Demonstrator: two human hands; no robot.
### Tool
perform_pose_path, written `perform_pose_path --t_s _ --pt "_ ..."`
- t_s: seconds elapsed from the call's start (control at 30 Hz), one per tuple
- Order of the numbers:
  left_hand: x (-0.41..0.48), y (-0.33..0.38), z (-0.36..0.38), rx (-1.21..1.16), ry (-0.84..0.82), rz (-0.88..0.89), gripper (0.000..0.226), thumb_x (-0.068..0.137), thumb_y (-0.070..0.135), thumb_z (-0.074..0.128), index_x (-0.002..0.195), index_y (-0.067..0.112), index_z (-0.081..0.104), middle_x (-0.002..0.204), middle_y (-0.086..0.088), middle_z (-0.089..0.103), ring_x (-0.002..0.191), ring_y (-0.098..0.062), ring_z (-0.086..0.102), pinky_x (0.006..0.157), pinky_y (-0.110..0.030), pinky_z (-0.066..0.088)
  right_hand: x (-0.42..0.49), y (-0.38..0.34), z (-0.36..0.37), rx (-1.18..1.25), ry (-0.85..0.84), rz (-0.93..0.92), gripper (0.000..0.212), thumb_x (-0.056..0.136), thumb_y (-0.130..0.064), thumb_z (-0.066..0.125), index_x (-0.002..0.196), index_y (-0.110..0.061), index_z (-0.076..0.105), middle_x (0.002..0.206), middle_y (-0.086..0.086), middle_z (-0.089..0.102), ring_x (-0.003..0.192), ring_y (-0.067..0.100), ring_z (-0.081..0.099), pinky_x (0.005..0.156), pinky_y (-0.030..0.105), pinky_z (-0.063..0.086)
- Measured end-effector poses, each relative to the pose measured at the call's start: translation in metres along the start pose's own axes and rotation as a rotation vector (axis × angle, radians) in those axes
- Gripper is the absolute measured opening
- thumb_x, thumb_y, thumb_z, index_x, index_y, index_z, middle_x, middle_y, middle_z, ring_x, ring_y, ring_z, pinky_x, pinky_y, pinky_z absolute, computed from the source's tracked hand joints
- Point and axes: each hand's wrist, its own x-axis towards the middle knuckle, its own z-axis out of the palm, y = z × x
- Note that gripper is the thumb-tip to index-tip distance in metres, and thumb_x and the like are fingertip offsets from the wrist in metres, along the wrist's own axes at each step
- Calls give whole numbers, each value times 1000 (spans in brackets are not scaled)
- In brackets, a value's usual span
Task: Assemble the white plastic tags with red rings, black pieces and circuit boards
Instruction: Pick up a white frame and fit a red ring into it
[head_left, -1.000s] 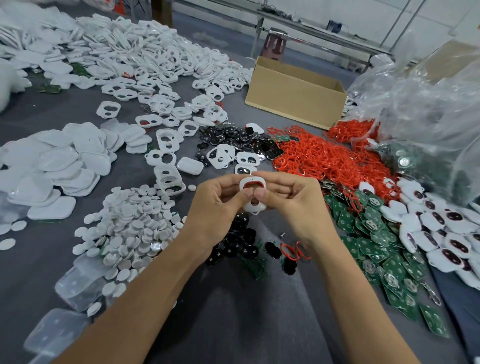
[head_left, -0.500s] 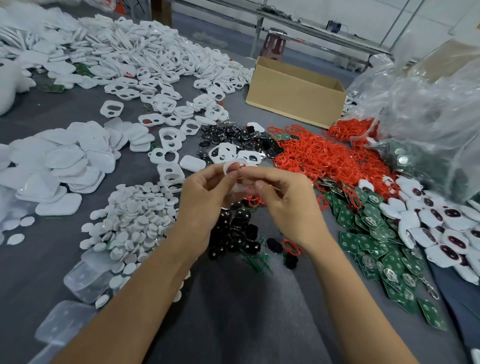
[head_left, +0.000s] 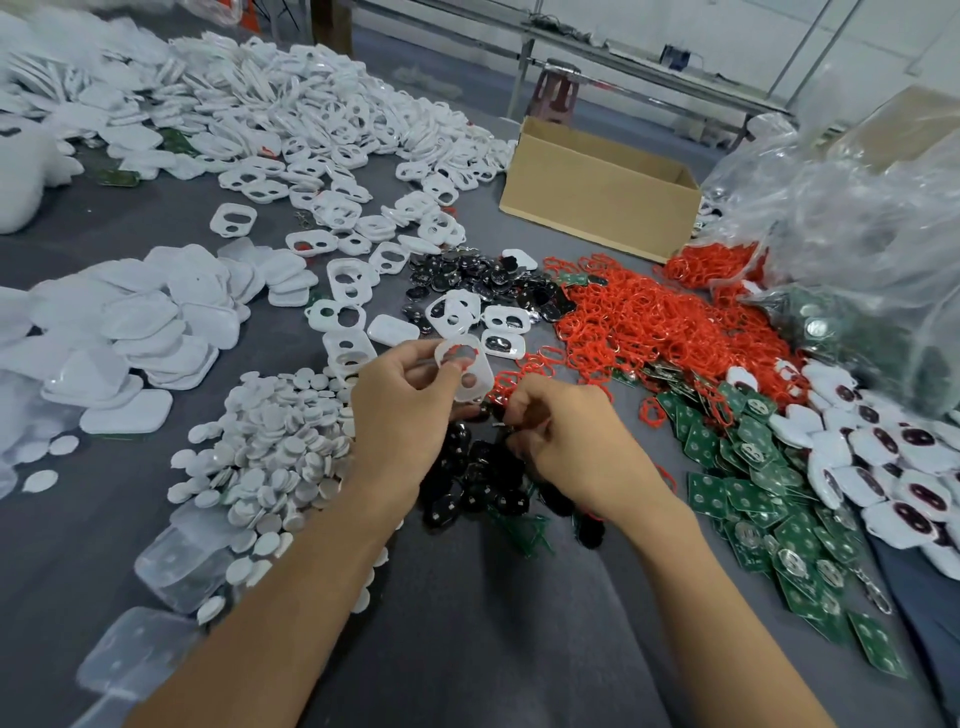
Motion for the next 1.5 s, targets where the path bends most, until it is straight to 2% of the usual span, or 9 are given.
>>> perform_pose_path --t_s 0.13,0.23,0.37,0.6,0.83,1.2,1.3,1.4,1.5 --pt "-5 -1 4 86 -79 4 11 89 5 69 95 13 74 76 -2 76 68 -14 73 55 -24 58 0 -14 -4 216 409 -37 21 75 -6 76 82 -23 65 64 -16 59 60 10 61 62 25 52" --pt "-12 1 6 89 -225 -15 21 88 5 70 83 25 74 76 -2 76 66 -17 73 60 -28 60 -2 -18 0 140 558 -136 17 73 -3 77 83 -14 70 75 -6 67 65 12 63 62 33 54" --pt "-15 5 7 19 -349 -42 23 86 -1 69 87 22 75 80 -3 76 70 -13 70 68 -30 61 -3 -12 5 29 551 -227 18 73 2 74 85 -11 74 83 3 69 78 22 65 69 36 52" --pt "-12 8 2 -44 -330 -92 22 86 -8 63 100 5 73 87 -12 75 75 -19 67 69 -28 59 1 -7 4 11 459 -312 20 79 7 68 91 -7 78 94 3 74 87 27 66 79 30 51" --pt "-11 9 2 -78 -360 -140 25 87 -9 61 91 12 74 78 -6 74 67 -16 66 68 -26 56 0 -8 -5 155 362 -102 34 67 2 78 94 -17 70 85 -11 62 77 -8 48 73 4 35" --pt "-12 6 4 20 -345 -70 16 91 3 63 95 14 74 84 -8 77 72 -13 68 68 -26 58 -3 -12 -2 64 443 -156 35 68 7 76 96 -13 70 87 0 66 76 -1 46 71 3 36" --pt "-10 5 3 -1 -311 -82 16 93 3 62 94 13 75 83 -8 76 74 -14 68 71 -28 58 -3 -14 -3 129 443 -195 39 71 5 76 104 -15 71 91 0 70 85 5 62 76 7 42" --pt "-9 5 4 -38 -287 -80 16 92 3 62 96 12 74 86 -7 76 76 -13 68 72 -25 59 -2 -18 -5 287 495 -175 31 75 6 74 100 -12 71 87 -3 72 81 -3 62 75 8 44" --pt "-10 6 5 -56 -268 -64 16 92 2 61 97 11 73 85 -5 75 75 -12 67 73 -27 57 -1 -20 -8 425 494 -80 27 77 5 73 98 -12 70 86 0 69 75 6 63 68 16 50"
